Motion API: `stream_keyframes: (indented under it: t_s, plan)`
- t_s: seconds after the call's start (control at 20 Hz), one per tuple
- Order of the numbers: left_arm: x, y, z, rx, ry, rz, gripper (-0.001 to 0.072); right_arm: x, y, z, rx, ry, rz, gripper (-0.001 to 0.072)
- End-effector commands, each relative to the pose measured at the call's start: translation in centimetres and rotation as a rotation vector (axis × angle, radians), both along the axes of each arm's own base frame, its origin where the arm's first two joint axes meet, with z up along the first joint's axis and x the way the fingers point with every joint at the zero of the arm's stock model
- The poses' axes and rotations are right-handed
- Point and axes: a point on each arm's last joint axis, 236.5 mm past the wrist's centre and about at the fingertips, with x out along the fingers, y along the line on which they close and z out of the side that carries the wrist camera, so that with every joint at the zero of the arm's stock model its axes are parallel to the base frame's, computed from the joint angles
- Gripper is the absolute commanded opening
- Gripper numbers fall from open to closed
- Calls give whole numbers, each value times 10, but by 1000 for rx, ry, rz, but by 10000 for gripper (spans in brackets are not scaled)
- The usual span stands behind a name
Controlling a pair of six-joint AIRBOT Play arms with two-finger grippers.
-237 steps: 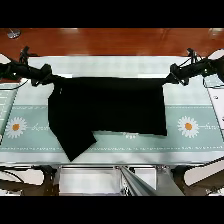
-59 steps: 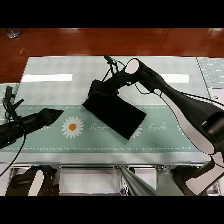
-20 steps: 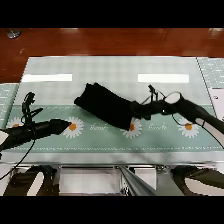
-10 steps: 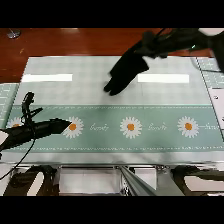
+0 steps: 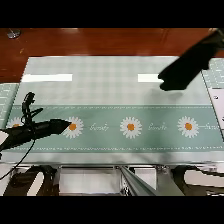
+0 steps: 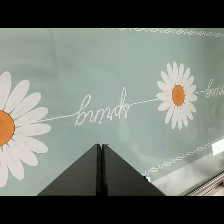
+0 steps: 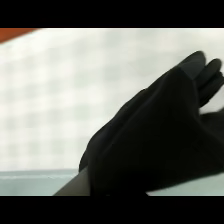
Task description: Fold the shirts.
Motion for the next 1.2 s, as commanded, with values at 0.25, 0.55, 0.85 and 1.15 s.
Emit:
stream_keyframes:
  t_s: [0.25, 0.55, 0.85, 1.15]
  plan:
    - [0, 0, 0, 0, 1, -1, 27, -175, -138, -40, -169, 332, -462, 33]
    - [0, 0, 0, 0, 1, -1, 27, -331, -172, -100, -231, 520, -981, 34]
    - [1, 6, -3, 28, -5, 1, 27, -396, -160, -134, -280, 636, -1184, 631]
    - [72, 92, 70, 102, -209, 306, 27, -168, -205, 31, 20, -473, -998, 320]
